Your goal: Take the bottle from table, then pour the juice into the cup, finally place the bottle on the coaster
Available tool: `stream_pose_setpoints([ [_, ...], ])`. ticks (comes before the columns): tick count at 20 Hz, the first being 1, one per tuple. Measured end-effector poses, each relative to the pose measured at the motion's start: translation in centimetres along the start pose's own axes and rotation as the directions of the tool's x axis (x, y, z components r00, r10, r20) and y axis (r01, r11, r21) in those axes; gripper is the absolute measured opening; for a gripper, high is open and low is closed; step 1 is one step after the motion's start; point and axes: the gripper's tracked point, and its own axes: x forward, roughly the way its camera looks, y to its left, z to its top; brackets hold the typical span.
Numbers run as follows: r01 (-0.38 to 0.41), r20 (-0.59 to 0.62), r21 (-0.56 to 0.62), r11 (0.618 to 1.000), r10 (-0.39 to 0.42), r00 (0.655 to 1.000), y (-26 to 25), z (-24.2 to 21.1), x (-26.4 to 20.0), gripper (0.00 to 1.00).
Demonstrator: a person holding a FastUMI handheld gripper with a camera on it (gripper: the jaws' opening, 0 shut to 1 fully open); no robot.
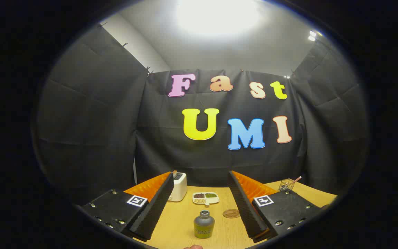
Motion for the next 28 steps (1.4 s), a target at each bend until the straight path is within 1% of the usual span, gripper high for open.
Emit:
stream_pose_setpoints([
  [7,-0.01,-0.019,-0.021,1.0,0.01,1.0,1.0,-1.3,1.4,0.97],
  [13,-0.014,-0.037,-0.016,1.0,0.013,0.999,1.5,-2.0,2.5,0.97],
  [22,-0.01,-0.021,-0.022,1.0,0.01,1.0,2.2,-2.2,3.4,0.96],
  [28,0.012,-0.042,0.008,1.0,-0.011,0.999,2.6,-4.9,3.6,0.97],
])
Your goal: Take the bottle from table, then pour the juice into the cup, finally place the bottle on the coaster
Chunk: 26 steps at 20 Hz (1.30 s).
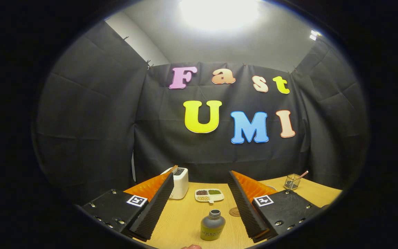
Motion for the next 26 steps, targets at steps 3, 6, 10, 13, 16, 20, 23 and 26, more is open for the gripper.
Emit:
stream_pose_setpoints([
  [3,0.021,-0.041,-0.015,1.0,-0.021,0.999,0.0,-2.4,0.3,0.96],
  [6,0.049,-0.079,-0.008,0.999,-0.05,0.996,-0.4,-4.8,0.8,0.97],
  [10,0.093,-0.141,0.021,0.995,-0.089,0.986,-0.9,-8.4,1.7,0.97],
  [13,0.118,-0.195,0.004,0.993,-0.115,0.974,-1.5,-11.1,2.3,0.97],
  [16,0.138,-0.25,0.003,0.99,-0.133,0.959,-1.9,-13.9,2.7,0.97],
  [20,0.167,-0.315,-0.003,0.986,-0.159,0.936,-2.4,-17.3,3.1,0.97],
  [23,0.19,-0.359,0.001,0.982,-0.176,0.916,-2.8,-19.5,3.2,0.97],
  [26,0.19,-0.4,-0.019,0.982,-0.182,0.898,-3.0,-21.3,3.1,0.97],
])
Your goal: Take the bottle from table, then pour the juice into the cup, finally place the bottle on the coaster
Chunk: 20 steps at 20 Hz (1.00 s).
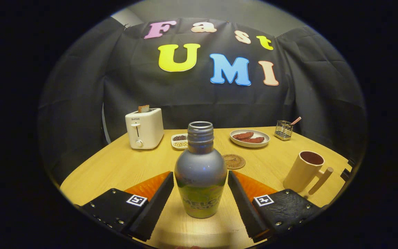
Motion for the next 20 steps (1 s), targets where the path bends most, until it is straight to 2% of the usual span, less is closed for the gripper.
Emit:
stream_pose_setpoints([
  [11,-0.019,-0.099,-0.042,0.999,0.015,0.995,0.2,-4.1,1.6,0.97],
  [14,-0.019,-0.113,-0.046,0.999,0.014,0.994,0.0,-4.4,1.9,0.85],
  [20,-0.031,-0.16,-0.022,0.999,0.027,0.987,-0.7,-4.2,2.5,0.78],
])
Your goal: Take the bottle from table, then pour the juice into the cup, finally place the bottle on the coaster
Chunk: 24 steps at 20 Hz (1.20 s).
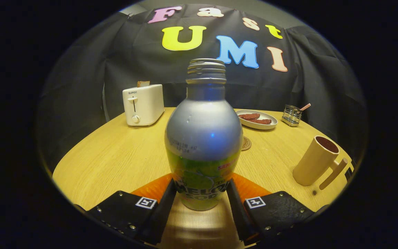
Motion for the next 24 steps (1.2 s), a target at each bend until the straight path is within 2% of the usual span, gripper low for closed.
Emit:
stream_pose_setpoints([
  [4,0.007,-0.037,0.024,1.0,-0.006,0.999,-1.1,0.2,0.2,0.78],
  [12,0.057,0.047,0.094,0.994,-0.061,0.997,-4.9,5.4,-0.7,0.76],
  [15,0.026,0.067,0.16,0.987,-0.037,0.997,-5.4,6.7,-1.0,0.76],
  [19,-0.037,0.09,0.343,0.939,0.006,0.996,-5.9,7.6,-1.5,0.76],
  [24,-0.088,0.119,0.533,0.842,0.029,0.992,-7.2,8.2,-2.1,0.76],
])
